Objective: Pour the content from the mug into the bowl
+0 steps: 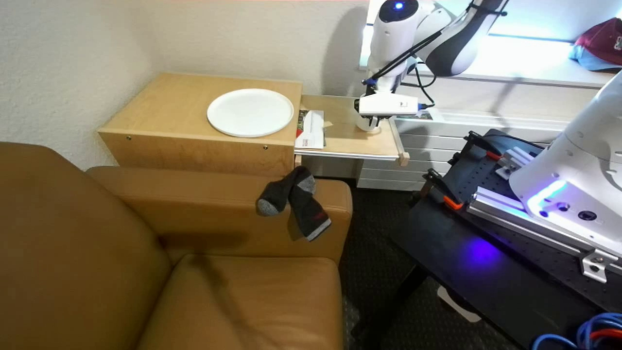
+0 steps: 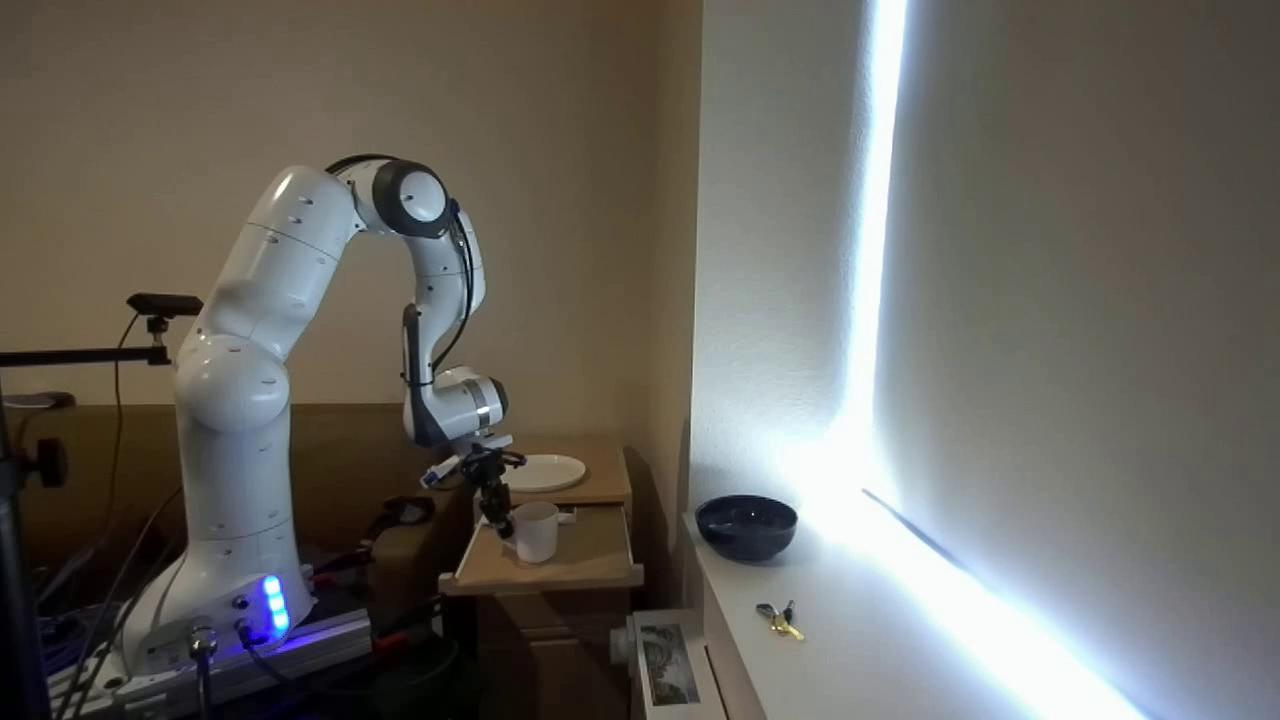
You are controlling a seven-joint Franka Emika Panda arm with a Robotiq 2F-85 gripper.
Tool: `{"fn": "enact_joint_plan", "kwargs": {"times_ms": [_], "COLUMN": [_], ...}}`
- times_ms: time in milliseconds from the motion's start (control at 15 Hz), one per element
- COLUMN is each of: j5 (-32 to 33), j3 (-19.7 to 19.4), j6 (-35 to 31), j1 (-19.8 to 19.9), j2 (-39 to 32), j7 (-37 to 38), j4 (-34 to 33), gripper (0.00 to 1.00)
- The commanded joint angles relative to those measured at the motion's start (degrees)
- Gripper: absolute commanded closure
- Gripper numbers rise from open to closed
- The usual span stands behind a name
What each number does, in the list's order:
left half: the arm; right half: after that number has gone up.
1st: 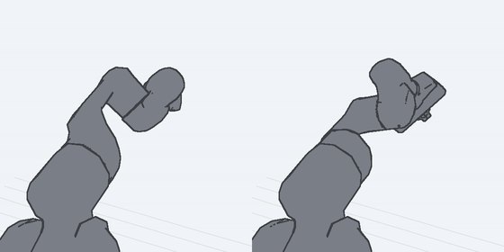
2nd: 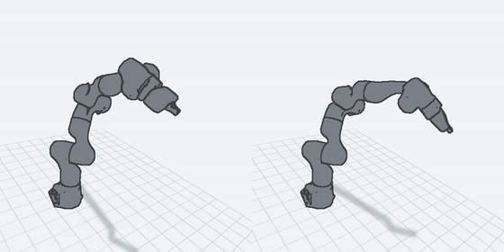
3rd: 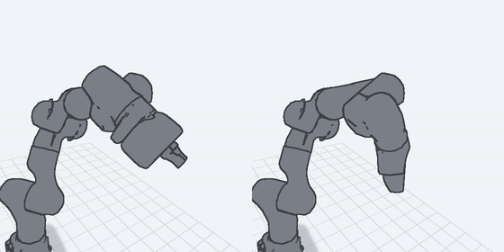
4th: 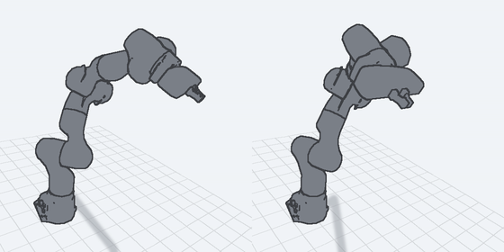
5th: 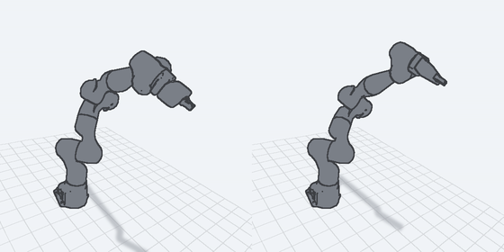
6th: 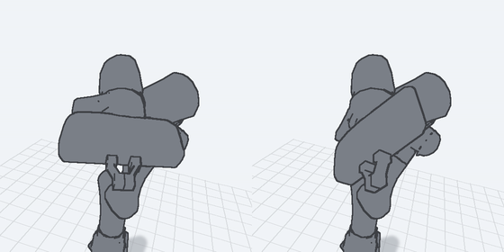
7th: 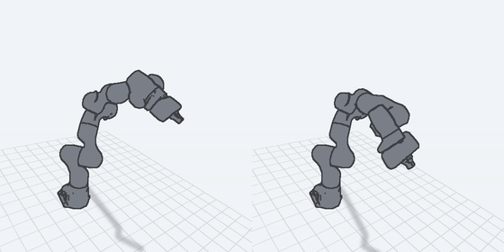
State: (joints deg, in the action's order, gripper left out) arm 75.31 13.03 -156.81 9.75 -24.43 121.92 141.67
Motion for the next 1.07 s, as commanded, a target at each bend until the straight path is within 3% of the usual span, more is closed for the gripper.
{"fn": "enact_joint_plan", "kwargs": {"times_ms": [0,200,800,1000], "j5": [-5.8,-15.24,-48.23,-63.18], "j3": [1.05,3.1,13.04,15.32], "j6": [-2.33,-3.8,-1.97,-2.12], "j1": [2.86,6.53,22.93,27.04], "j2": [2.16,5.15,19.34,24.33], "j7": [-5.78,-15.95,-49.74,-62.88], "j4": [2.21,4.54,11.32,12.43], "gripper": [0.96,0.96,0.96,0.96]}}
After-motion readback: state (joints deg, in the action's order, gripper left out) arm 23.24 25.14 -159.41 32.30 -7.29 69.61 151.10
